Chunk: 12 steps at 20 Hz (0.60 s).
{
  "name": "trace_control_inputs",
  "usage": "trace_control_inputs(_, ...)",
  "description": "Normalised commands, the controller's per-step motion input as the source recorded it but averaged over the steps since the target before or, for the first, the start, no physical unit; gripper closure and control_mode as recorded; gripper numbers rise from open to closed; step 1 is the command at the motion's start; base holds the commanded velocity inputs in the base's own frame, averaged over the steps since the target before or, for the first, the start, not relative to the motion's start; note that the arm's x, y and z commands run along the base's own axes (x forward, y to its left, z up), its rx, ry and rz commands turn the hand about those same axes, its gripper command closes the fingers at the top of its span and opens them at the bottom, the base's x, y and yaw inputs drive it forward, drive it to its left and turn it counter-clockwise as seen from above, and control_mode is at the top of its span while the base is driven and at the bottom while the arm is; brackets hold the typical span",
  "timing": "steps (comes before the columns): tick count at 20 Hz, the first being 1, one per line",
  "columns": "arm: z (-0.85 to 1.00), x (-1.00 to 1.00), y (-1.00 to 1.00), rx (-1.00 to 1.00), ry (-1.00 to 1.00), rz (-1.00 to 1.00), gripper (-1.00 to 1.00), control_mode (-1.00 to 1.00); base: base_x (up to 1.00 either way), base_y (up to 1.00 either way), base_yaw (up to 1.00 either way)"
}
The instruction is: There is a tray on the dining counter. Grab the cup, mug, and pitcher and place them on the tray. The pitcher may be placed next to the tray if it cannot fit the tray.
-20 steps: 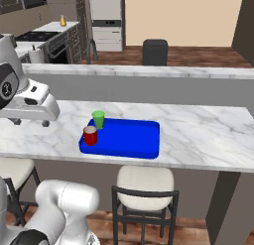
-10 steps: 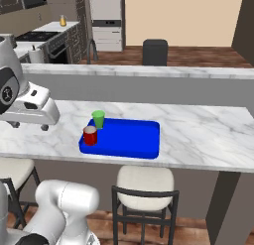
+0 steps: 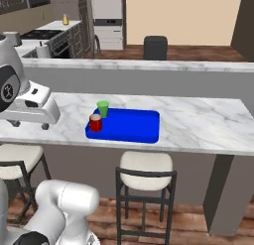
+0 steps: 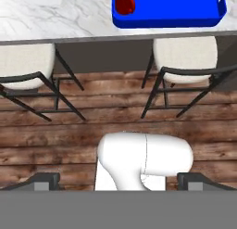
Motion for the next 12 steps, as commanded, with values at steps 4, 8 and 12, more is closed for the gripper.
trace_control_inputs(4, 0.00, 0.00, 0.00, 0.00, 0.00, 0.00, -1.00, 1.00, -1.00, -0.51, 0.00)
trace_control_inputs(8, 0.00, 0.00, 0.00, 0.00, 0.00, 0.00, -1.00, 1.00, -0.81, -0.85, 0.00)
trace_control_inputs(12, 0.00, 0.00, 0.00, 0.00, 0.00, 0.00, -1.00, 1.00, -0.31, -1.00, -0.01)
